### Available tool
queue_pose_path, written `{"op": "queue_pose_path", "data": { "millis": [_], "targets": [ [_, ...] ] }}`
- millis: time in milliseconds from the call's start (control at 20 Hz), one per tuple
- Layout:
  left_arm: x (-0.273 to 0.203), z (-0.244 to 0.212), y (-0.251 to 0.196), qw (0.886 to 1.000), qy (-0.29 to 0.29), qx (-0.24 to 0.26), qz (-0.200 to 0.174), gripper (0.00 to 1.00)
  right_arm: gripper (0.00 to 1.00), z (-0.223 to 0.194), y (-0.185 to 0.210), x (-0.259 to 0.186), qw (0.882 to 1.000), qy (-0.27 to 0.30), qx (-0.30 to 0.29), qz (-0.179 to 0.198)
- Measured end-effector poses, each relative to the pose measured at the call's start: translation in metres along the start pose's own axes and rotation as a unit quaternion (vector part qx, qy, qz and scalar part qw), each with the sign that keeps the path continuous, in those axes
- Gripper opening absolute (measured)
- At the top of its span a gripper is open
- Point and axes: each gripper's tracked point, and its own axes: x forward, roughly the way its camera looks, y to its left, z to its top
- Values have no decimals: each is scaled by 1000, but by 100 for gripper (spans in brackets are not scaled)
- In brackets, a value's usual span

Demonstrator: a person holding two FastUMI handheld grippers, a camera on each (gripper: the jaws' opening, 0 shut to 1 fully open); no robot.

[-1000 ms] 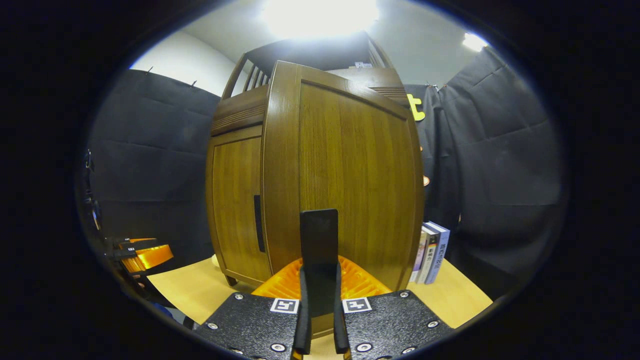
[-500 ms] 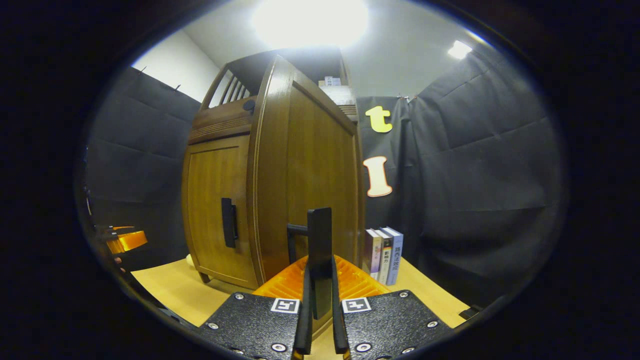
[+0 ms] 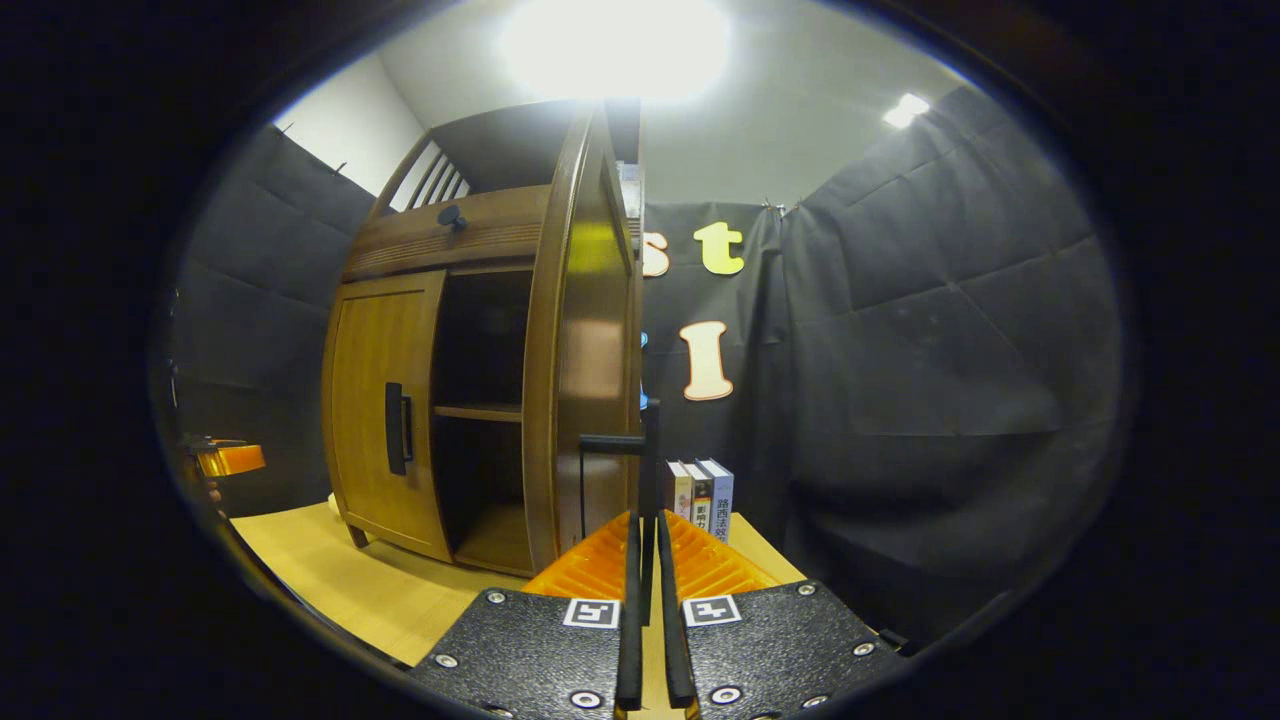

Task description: Open the right door of the double-door shoe cabinet with the right hand, and open the left door with the left hand.

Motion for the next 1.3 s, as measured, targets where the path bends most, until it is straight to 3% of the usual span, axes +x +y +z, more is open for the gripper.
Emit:
{"op": "queue_pose_path", "data": {
  "millis": [150, 200, 250, 350, 450, 750, 900, 1050, 1100, 1250, 1300],
  "targets": [
    [-4, -2, -1, 1000, 4, 2, 3, 97, 9, -2, -16, 1, 999, 1, 40, 21],
    [-3, -1, -1, 1000, 5, 6, 4, 91, 9, -3, -23, 3, 999, 0, 40, 30],
    [-6, -3, -3, 1000, 6, 10, 4, 97, 9, -4, -30, 6, 999, 1, 31, 36],
    [-7, -3, -2, 1000, 4, 11, 7, 97, 9, -5, -38, 6, 998, 7, 32, 53],
    [-8, -5, -3, 1000, 8, 2, 7, 84, 10, -4, -37, 5, 996, 13, 51, 71],
    [-9, -8, -4, 1000, 16, 3, 5, 85, 16, -16, -50, -21, 997, 46, 43, 52],
    [-9, -8, -4, 1000, 19, 4, 0, 85, 40, -7, -61, -46, 999, 47, 18, 14],
    [-9, -10, -5, 1000, 24, 12, 1, 85, 82, 1, -48, -74, 998, 56, 40, 11],
    [-8, -9, -4, 1000, 25, 16, 5, 85, 89, 6, -42, -81, 997, 53, 46, 14],
    [-11, -10, -5, 999, 25, 18, 13, 85, 94, 23, -17, -100, 998, 34, 51, 24],
    [-10, -11, -4, 999, 29, 18, 14, 97, 93, 32, -10, -104, 998, 22, 51, 26]
  ]
}}
